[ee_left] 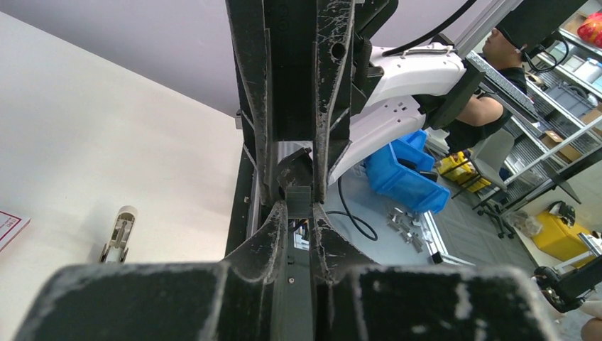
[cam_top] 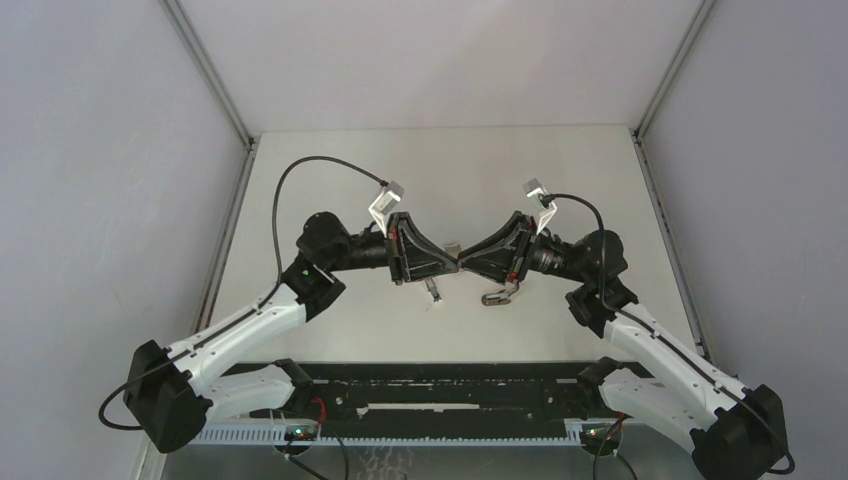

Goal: Load the staples into the stapler

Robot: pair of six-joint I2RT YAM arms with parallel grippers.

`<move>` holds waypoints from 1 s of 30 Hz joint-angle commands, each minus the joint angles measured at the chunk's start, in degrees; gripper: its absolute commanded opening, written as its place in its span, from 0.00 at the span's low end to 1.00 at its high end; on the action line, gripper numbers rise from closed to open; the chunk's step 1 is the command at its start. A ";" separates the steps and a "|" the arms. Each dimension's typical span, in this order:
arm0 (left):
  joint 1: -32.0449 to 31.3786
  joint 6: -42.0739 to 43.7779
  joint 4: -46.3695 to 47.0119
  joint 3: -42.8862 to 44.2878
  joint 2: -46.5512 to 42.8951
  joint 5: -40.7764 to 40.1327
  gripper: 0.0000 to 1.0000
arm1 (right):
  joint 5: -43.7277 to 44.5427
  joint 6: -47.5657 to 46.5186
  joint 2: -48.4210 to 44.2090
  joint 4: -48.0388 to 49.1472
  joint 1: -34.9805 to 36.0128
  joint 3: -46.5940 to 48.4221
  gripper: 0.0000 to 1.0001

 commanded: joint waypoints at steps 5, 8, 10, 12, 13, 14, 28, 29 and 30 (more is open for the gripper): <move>-0.32 -0.23 2.16 -0.19 -2.10 -0.80 0.12 | 0.89 0.74 -0.27 2.80 0.65 0.44 0.17; -0.32 0.01 2.16 -0.26 -2.10 -1.20 0.12 | 1.59 0.87 -0.54 2.63 0.74 0.44 0.12; -0.32 0.19 2.04 -0.43 -1.90 -1.66 0.18 | 2.14 0.68 -0.83 2.35 0.68 0.44 0.10; -0.32 0.92 1.19 -0.57 -1.84 -2.52 0.36 | 2.89 -0.01 -1.26 1.19 0.52 0.44 0.09; -0.36 1.59 0.26 -0.68 -1.82 -3.18 0.47 | 3.36 -0.60 -1.73 0.17 0.16 0.45 0.08; -0.24 2.60 -0.87 -0.85 -1.90 -4.21 0.57 | 3.99 -1.34 -2.16 -1.39 -0.39 0.44 0.08; -6.12 27.41 -6.61 2.08 18.57 -20.38 0.78 | 17.41 -22.32 -8.69 -41.14 -20.64 0.44 0.06; -7.06 28.49 -6.55 3.66 21.38 -20.51 0.78 | 18.93 -22.98 -8.93 -42.92 -21.39 0.45 0.06; -8.06 29.77 -6.47 5.30 23.83 -20.86 0.78 | 20.86 -23.52 -9.29 -44.51 -21.81 0.44 0.06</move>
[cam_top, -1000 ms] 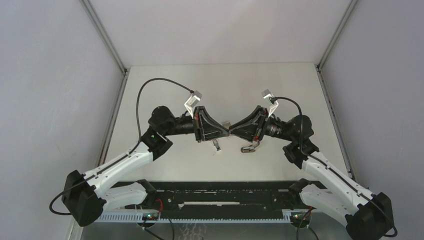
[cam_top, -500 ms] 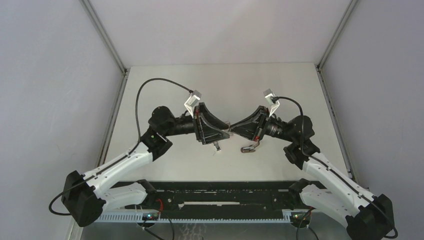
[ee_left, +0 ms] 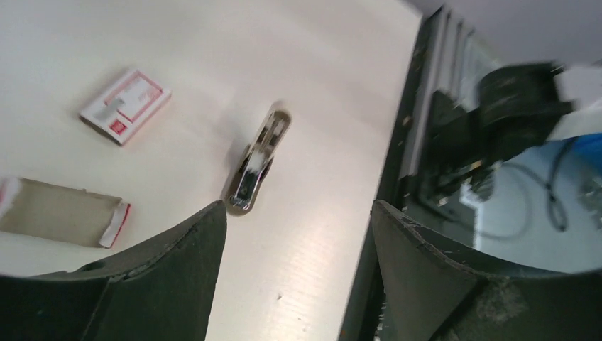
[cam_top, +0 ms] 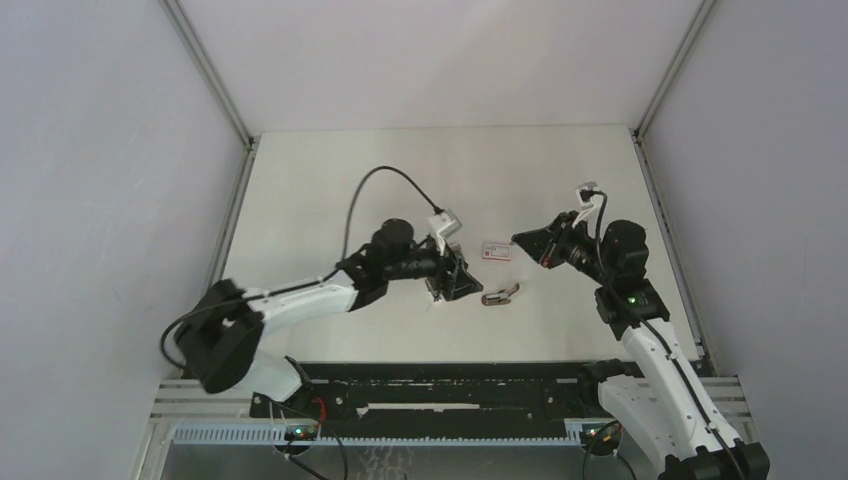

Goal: Load the staples into the stapler

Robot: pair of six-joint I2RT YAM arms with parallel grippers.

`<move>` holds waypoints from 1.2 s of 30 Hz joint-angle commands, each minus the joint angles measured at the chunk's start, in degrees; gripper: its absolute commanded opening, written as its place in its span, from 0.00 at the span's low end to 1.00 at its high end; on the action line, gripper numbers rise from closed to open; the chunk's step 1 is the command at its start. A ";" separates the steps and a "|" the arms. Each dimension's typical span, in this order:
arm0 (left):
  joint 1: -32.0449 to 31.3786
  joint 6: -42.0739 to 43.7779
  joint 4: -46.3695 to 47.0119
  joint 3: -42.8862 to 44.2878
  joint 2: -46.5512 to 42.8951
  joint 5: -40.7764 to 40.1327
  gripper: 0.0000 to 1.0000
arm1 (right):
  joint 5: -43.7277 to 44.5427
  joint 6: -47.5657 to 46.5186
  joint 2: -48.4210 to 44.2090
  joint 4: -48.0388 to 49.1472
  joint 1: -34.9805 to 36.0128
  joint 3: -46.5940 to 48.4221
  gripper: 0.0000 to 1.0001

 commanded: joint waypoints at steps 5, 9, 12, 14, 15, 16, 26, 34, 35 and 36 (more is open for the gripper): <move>-6.62 12.66 2.00 13.42 18.26 -3.99 0.79 | 16.09 -10.16 -3.35 -16.74 -2.28 0.53 0.06; -8.05 14.20 2.09 17.97 24.29 -3.92 0.81 | 19.41 -10.92 -4.85 -19.12 -2.38 0.51 0.06; -9.01 14.83 1.70 21.18 28.31 -3.94 0.82 | 20.66 -10.51 -5.40 -19.47 -2.38 0.64 0.06; -9.30 14.58 2.21 22.91 30.56 -4.41 0.83 | 21.25 -10.21 -5.71 -19.79 -2.40 0.59 0.06; -9.41 14.48 2.12 24.15 31.75 -4.58 0.84 | 21.39 -10.07 -5.75 -19.87 -2.53 0.53 0.06; -9.44 14.46 1.59 25.64 32.70 -4.56 0.84 | 21.46 -10.00 -5.71 -19.91 -2.50 0.62 0.06; -9.95 15.05 -1.47 29.55 36.89 -2.29 0.70 | 21.08 -9.87 -6.39 -20.19 -2.68 0.60 0.06; -10.62 16.79 -4.17 31.45 38.86 -3.31 0.70 | 19.97 -9.18 -6.57 -19.57 -2.76 0.60 0.06; -10.67 16.87 -4.28 31.53 39.07 -3.49 0.69 | 19.89 -9.12 -6.72 -19.64 -2.80 0.60 0.06; -10.75 16.95 -4.30 31.61 39.22 -3.84 0.65 | 19.85 -9.08 -6.80 -19.65 -2.81 0.61 0.07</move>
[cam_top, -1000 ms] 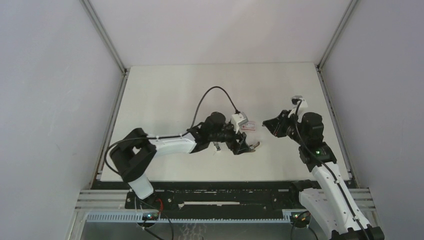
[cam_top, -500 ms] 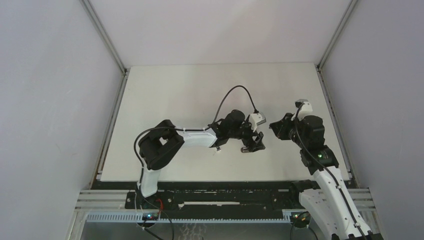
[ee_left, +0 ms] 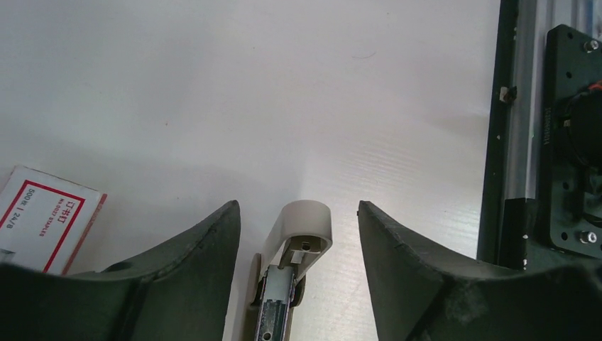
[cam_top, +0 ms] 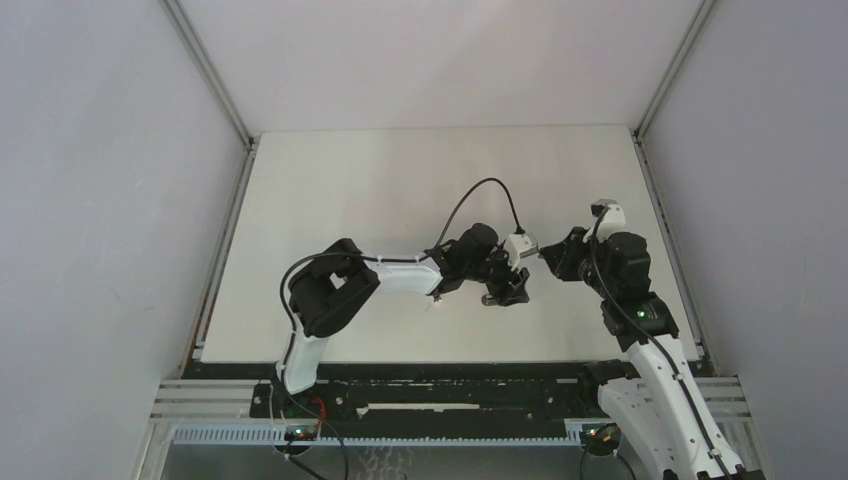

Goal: Load the staples into the stapler

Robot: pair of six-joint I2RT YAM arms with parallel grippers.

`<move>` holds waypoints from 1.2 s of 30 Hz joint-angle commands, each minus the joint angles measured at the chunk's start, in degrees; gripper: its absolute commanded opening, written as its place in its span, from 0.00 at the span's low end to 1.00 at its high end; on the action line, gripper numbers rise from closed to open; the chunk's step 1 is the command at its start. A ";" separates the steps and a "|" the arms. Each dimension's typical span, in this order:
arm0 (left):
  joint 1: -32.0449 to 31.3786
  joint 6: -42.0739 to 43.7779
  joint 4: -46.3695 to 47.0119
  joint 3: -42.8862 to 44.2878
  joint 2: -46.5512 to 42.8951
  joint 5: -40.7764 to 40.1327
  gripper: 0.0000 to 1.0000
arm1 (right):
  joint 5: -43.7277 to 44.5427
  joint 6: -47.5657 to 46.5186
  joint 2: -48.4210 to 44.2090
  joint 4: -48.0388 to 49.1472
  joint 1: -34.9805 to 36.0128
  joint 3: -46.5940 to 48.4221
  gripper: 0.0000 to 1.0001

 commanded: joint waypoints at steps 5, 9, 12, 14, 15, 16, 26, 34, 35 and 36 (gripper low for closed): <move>-0.93 2.22 -0.57 3.38 0.38 -4.10 0.33 | -0.36 0.21 -1.63 1.05 -0.45 0.61 0.06; -0.92 1.45 1.38 -0.16 -2.38 -10.39 0.07 | -0.22 0.29 -1.82 0.53 -0.38 0.84 0.07; -0.93 0.27 2.74 -3.67 -6.11 -17.90 0.00 | 0.14 0.18 -1.97 0.36 -0.45 0.92 0.07; -0.92 -1.51 2.68 -5.55 -8.33 -24.66 0.00 | 0.37 0.21 -1.91 0.33 -0.44 0.88 0.07; -0.93 -2.84 2.51 -6.37 -9.56 -28.64 0.00 | 0.59 0.25 -1.86 0.39 -0.45 0.88 0.07; -0.91 -4.74 1.89 -6.98 -10.58 -32.22 0.00 | 0.85 0.42 -1.74 0.44 -0.42 0.87 0.07; -0.99 -36.40 -15.77 -6.51 -14.21 -55.13 0.00 | 5.55 0.88 0.97 1.14 2.62 0.86 0.07; -1.10 -51.00 -30.23 -0.85 -10.38 -61.47 0.00 | 10.48 1.49 2.76 1.90 7.74 1.21 0.07; -1.14 -51.68 -30.40 -0.91 -10.23 -61.91 0.00 | 10.70 1.55 2.90 2.01 8.19 1.21 0.07; -1.13 -52.35 -30.47 -1.10 -10.13 -62.28 0.00 | 10.97 1.68 3.05 2.12 8.63 1.21 0.07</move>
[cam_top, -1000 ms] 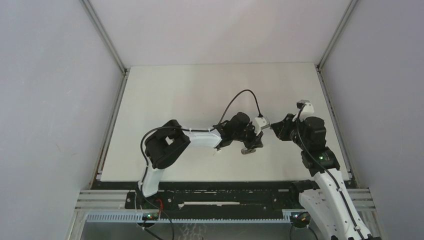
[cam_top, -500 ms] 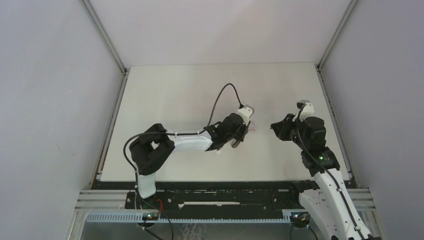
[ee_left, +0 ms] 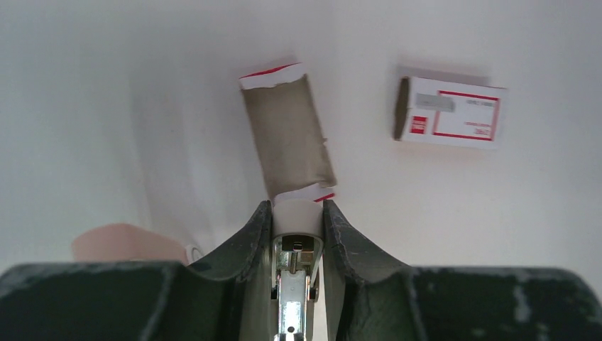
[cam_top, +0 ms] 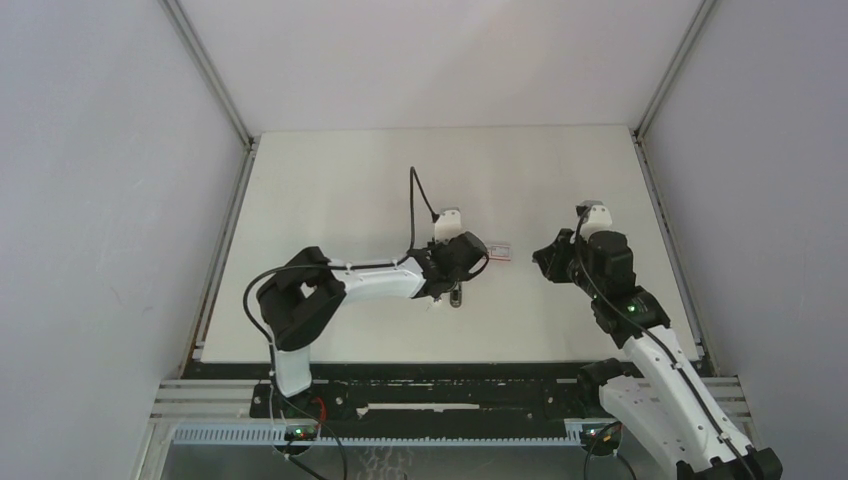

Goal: Load the staples into the stapler

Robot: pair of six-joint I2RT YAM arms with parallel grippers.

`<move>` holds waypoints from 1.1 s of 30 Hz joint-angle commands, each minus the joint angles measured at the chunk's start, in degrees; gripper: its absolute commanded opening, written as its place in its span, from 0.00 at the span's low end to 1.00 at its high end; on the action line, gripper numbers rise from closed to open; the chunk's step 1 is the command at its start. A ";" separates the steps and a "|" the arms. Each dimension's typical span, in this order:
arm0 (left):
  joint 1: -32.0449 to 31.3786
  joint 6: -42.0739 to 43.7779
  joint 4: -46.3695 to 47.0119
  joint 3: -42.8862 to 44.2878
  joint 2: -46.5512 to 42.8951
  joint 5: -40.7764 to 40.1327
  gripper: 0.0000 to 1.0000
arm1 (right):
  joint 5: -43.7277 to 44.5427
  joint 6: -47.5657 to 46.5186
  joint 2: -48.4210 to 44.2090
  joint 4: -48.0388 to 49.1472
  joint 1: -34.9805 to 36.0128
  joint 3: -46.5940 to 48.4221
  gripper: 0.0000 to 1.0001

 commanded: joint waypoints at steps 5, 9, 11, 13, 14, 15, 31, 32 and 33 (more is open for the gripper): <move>-0.26 -10.30 -5.67 3.85 1.37 -5.97 0.00 | 4.46 1.27 1.25 2.93 3.53 1.21 0.07; -0.20 -10.04 -5.91 4.96 2.51 -5.05 0.10 | 5.75 1.79 2.34 3.44 5.63 1.23 0.07; -0.21 -9.75 -6.02 5.40 2.82 -4.55 0.25 | 6.32 2.07 2.56 3.49 6.57 1.21 0.07; -0.16 -9.43 -5.91 5.46 2.66 -4.06 0.40 | 6.77 2.34 2.80 3.46 7.41 1.22 0.07; -0.22 -8.93 -5.87 5.53 2.52 -4.02 0.46 | 6.95 2.52 2.88 3.33 7.70 1.21 0.07; -0.19 -8.58 -5.86 5.56 2.17 -4.06 0.51 | 7.21 2.68 2.93 3.24 8.07 1.21 0.07; 5.75 4.62 -7.07 -0.75 -21.50 0.36 0.90 | 11.14 8.99 4.81 0.09 16.14 3.33 0.08; 7.63 6.02 -7.13 -1.91 -23.58 3.17 0.90 | 11.68 9.84 5.78 0.28 17.43 3.38 0.08; 9.93 7.51 -7.01 -3.38 -25.91 6.20 0.90 | 12.51 10.78 6.92 0.52 18.96 3.59 0.08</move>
